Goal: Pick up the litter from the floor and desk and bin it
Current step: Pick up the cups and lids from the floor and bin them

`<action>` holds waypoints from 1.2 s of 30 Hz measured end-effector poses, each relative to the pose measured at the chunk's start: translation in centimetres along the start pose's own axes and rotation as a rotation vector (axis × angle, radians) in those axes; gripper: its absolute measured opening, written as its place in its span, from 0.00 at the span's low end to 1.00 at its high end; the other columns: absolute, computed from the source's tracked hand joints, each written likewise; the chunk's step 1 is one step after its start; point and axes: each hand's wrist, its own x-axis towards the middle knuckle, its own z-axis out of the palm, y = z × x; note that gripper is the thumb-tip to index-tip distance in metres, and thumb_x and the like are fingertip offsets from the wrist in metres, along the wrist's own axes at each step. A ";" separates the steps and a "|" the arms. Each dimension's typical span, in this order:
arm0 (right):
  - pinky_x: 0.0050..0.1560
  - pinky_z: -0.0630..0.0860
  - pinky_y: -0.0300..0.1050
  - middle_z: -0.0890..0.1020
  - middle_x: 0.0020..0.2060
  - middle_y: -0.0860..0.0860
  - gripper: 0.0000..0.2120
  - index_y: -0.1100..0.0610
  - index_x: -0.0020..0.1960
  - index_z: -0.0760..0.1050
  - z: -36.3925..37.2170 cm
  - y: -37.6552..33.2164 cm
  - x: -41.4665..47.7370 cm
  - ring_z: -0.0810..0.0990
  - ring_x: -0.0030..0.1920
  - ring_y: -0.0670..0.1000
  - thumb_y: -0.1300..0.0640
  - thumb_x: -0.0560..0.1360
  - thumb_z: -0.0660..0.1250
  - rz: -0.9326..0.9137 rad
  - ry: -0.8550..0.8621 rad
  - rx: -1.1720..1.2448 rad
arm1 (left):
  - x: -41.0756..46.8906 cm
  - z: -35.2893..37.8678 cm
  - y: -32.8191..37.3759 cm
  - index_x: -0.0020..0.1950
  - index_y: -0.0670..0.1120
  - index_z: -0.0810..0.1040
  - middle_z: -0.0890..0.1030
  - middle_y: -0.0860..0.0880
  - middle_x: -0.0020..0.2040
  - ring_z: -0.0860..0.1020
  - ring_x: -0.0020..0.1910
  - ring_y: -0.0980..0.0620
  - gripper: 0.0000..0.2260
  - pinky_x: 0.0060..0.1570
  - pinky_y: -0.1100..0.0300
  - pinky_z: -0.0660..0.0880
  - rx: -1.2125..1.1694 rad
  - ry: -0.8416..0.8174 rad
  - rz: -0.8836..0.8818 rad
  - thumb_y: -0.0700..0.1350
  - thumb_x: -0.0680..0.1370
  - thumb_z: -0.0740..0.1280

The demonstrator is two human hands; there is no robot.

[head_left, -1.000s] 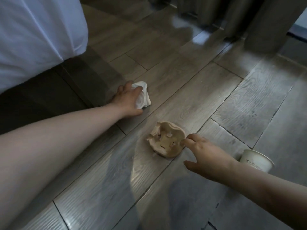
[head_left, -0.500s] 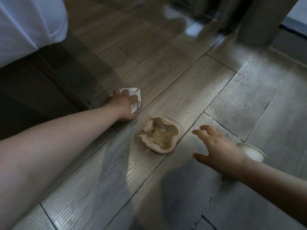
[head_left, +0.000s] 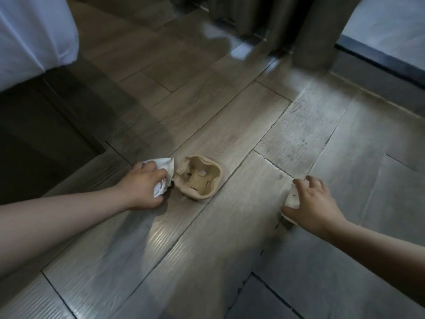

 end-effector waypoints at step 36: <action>0.69 0.62 0.57 0.48 0.76 0.60 0.52 0.52 0.78 0.42 2.4 1.4 0.6 0.59 0.72 0.66 0.43 0.68 0.74 0.109 -0.085 0.178 | 0.5 -6.2 7.4 0.64 0.50 0.67 0.66 0.46 0.61 0.63 0.60 0.43 0.34 0.59 0.50 0.66 -0.170 0.232 0.075 0.67 0.65 0.70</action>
